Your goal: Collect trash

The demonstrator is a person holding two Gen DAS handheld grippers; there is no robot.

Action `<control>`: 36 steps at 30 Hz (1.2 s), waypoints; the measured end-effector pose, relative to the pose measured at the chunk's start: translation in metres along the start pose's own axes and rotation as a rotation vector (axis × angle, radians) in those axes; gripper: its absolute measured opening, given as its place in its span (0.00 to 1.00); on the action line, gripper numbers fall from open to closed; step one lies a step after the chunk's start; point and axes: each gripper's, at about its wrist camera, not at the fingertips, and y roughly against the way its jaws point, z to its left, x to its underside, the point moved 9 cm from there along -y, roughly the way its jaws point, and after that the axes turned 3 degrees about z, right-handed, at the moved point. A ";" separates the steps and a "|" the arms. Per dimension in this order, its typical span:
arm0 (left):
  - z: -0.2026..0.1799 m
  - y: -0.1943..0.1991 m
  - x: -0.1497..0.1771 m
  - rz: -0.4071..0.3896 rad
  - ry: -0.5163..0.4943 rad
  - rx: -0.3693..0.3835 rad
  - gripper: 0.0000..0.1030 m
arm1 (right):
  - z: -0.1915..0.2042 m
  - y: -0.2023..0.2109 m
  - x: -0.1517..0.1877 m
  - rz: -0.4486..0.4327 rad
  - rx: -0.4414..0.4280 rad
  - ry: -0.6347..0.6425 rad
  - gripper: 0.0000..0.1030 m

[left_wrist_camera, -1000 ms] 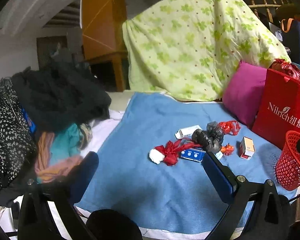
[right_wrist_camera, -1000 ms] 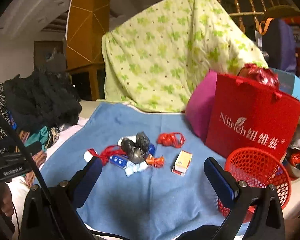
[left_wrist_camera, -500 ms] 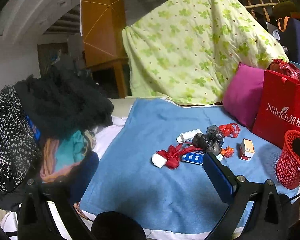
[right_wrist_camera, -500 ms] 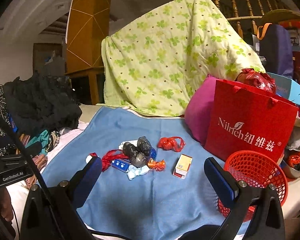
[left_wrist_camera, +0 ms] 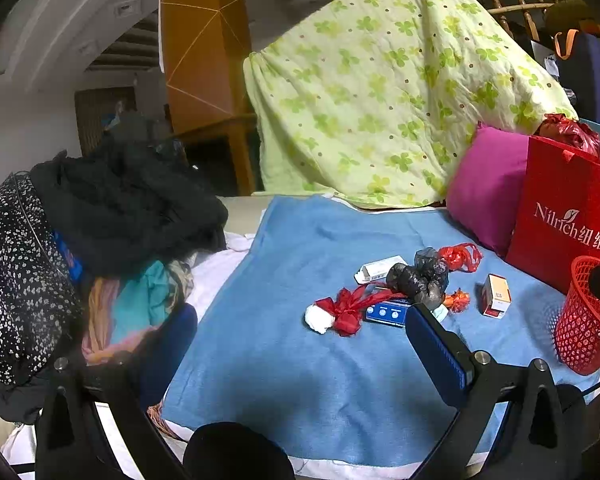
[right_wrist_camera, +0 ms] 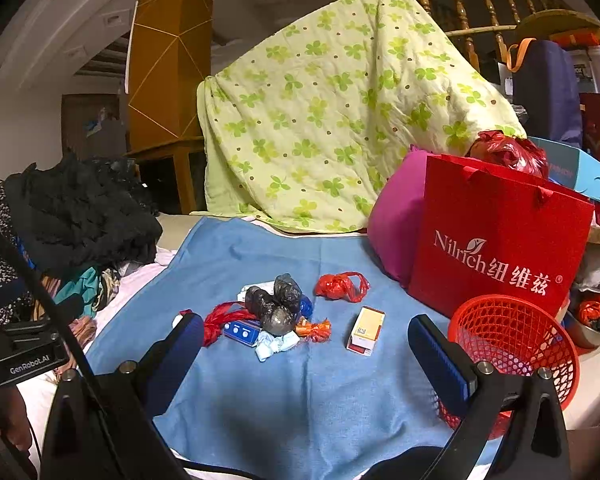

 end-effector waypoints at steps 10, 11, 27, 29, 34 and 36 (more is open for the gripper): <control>-0.001 -0.004 0.002 0.011 -0.006 0.000 1.00 | -0.001 -0.002 0.000 0.000 0.000 -0.015 1.00; -0.002 -0.005 0.003 0.013 -0.007 0.001 1.00 | -0.001 -0.002 0.000 0.001 0.000 -0.017 1.00; -0.004 -0.013 0.009 0.032 -0.011 -0.001 1.00 | -0.007 -0.009 0.003 0.003 0.005 -0.048 1.00; -0.004 -0.015 0.010 0.034 -0.010 -0.002 1.00 | -0.007 -0.011 0.003 0.007 0.004 -0.050 1.00; -0.003 -0.018 0.013 0.043 -0.010 -0.003 1.00 | -0.008 -0.014 0.005 0.014 0.006 -0.058 1.00; -0.003 -0.020 0.014 0.048 -0.010 -0.003 1.00 | -0.009 -0.016 0.007 0.018 0.007 -0.061 1.00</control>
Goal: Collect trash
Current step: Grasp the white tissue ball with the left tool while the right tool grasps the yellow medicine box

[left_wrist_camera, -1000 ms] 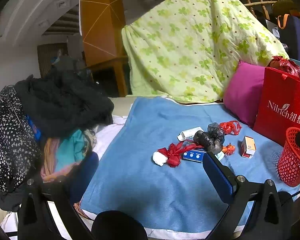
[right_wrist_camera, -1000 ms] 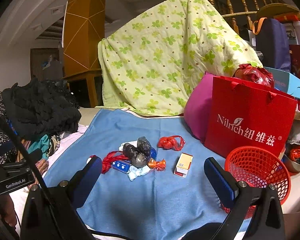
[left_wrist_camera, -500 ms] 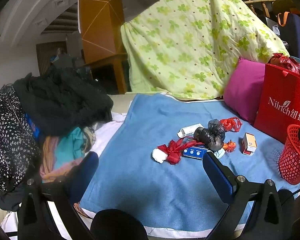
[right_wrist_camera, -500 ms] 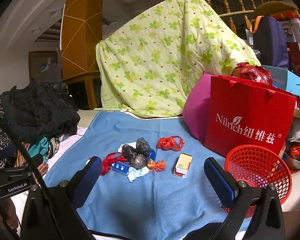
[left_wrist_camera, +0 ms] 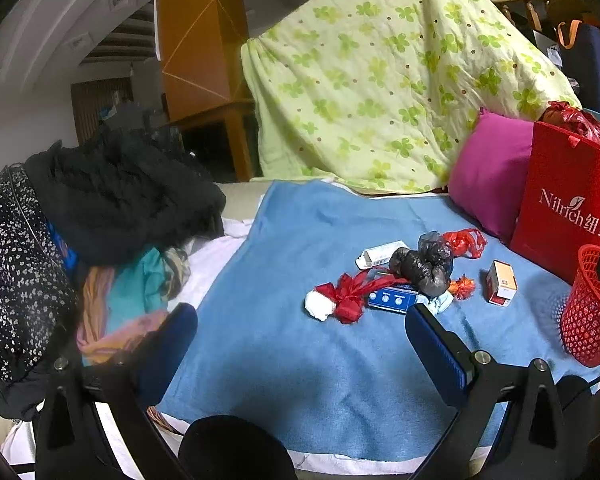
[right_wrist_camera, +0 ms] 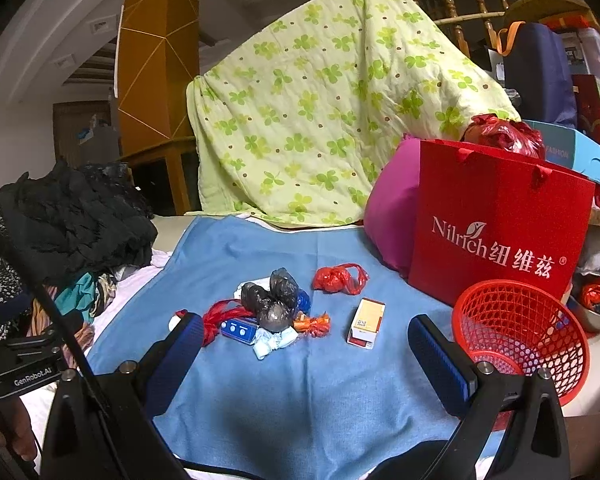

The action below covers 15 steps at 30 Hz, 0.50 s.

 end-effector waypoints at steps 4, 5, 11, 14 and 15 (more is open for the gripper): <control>0.000 -0.007 0.002 0.013 0.002 -0.001 1.00 | -0.003 -0.008 0.004 0.016 0.004 -0.010 1.00; 0.000 -0.010 0.003 0.017 0.003 0.000 1.00 | -0.005 -0.011 0.005 0.021 0.005 -0.015 1.00; 0.014 -0.051 0.019 0.103 0.043 0.010 1.00 | -0.019 -0.047 0.020 0.097 0.024 -0.049 1.00; 0.032 -0.088 0.033 0.174 0.081 -0.018 1.00 | -0.029 -0.075 0.030 0.146 0.047 -0.055 1.00; 0.037 -0.100 0.038 0.199 0.091 -0.027 1.00 | -0.033 -0.086 0.034 0.163 0.062 -0.054 1.00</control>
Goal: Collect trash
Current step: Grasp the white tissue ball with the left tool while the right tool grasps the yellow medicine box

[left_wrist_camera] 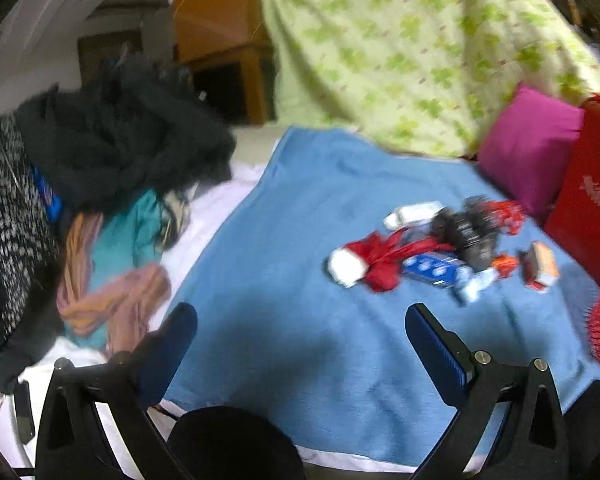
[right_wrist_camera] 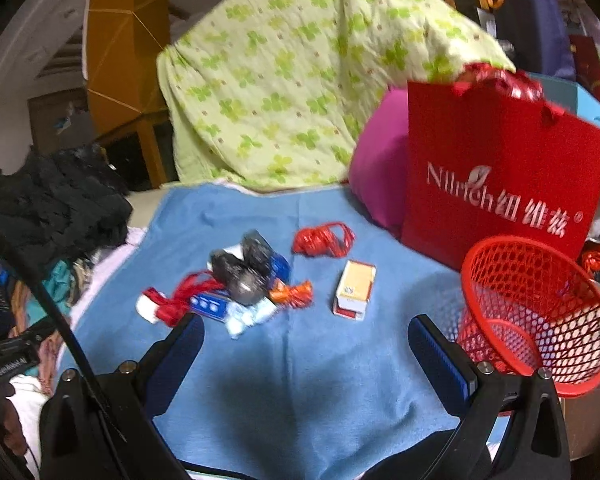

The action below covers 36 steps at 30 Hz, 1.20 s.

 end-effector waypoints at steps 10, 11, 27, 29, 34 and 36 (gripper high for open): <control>-0.011 -0.102 -0.013 0.132 0.013 0.089 1.00 | -0.047 -0.113 0.006 0.149 0.041 -0.078 1.00; -0.018 -0.112 -0.019 0.129 0.002 0.120 1.00 | -0.052 -0.121 0.005 0.158 0.044 -0.092 1.00; -0.047 -0.207 -0.014 0.244 -0.077 0.282 0.74 | -0.058 -0.237 0.008 0.385 0.077 -0.162 0.50; -0.050 -0.216 -0.015 0.259 -0.083 0.298 0.61 | -0.057 -0.236 0.007 0.375 0.069 -0.162 0.48; -0.064 -0.221 -0.015 0.258 -0.108 0.368 0.30 | -0.056 -0.226 0.002 0.342 0.038 -0.159 0.47; -0.072 -0.217 -0.014 0.243 -0.138 0.387 0.23 | -0.051 -0.220 0.001 0.332 0.017 -0.155 0.47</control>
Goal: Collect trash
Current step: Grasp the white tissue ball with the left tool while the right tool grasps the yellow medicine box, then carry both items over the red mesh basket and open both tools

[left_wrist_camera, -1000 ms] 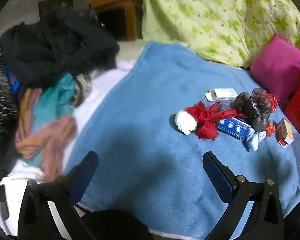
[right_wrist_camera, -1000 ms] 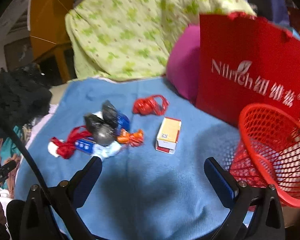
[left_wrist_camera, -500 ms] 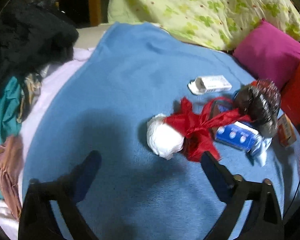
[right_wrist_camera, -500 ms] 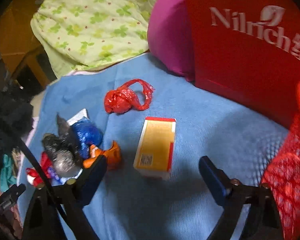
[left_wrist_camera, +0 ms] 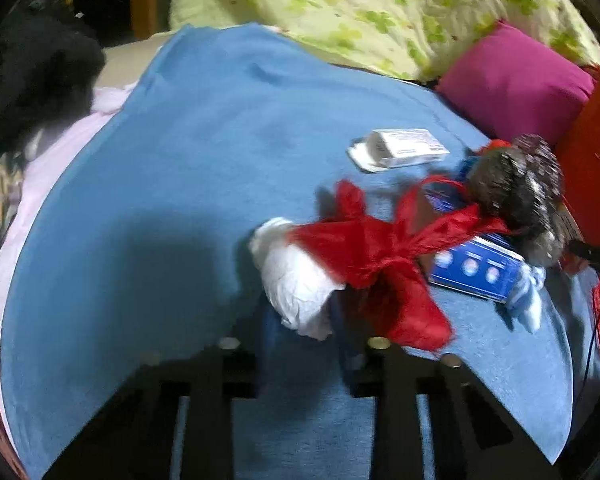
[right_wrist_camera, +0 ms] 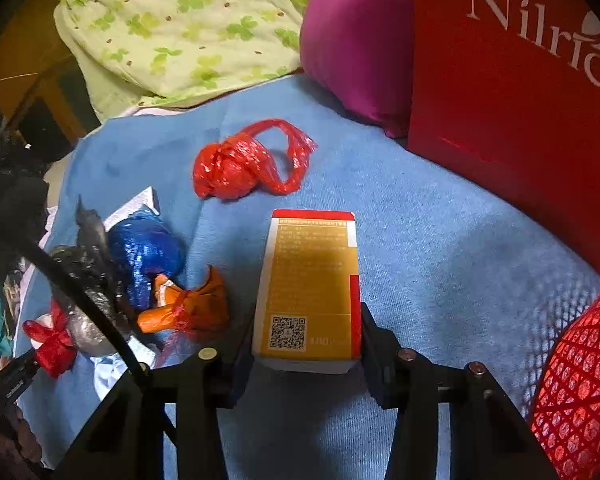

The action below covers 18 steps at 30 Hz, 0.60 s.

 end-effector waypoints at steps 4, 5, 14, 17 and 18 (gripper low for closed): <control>-0.002 0.005 0.003 -0.019 -0.009 -0.006 0.16 | 0.015 0.015 0.001 -0.036 -0.053 0.031 0.47; 0.000 0.010 0.004 -0.031 0.000 -0.011 0.16 | 0.019 0.020 0.001 -0.047 -0.070 0.042 0.47; 0.009 0.083 0.020 -0.188 0.025 -0.153 0.15 | 0.043 0.083 0.000 -0.194 -0.219 0.103 0.47; -0.018 0.116 0.021 -0.249 -0.021 -0.130 0.15 | 0.042 0.110 0.001 -0.249 -0.256 0.109 0.47; -0.030 0.124 0.020 -0.261 -0.040 -0.110 0.15 | 0.041 0.120 0.002 -0.268 -0.264 0.110 0.47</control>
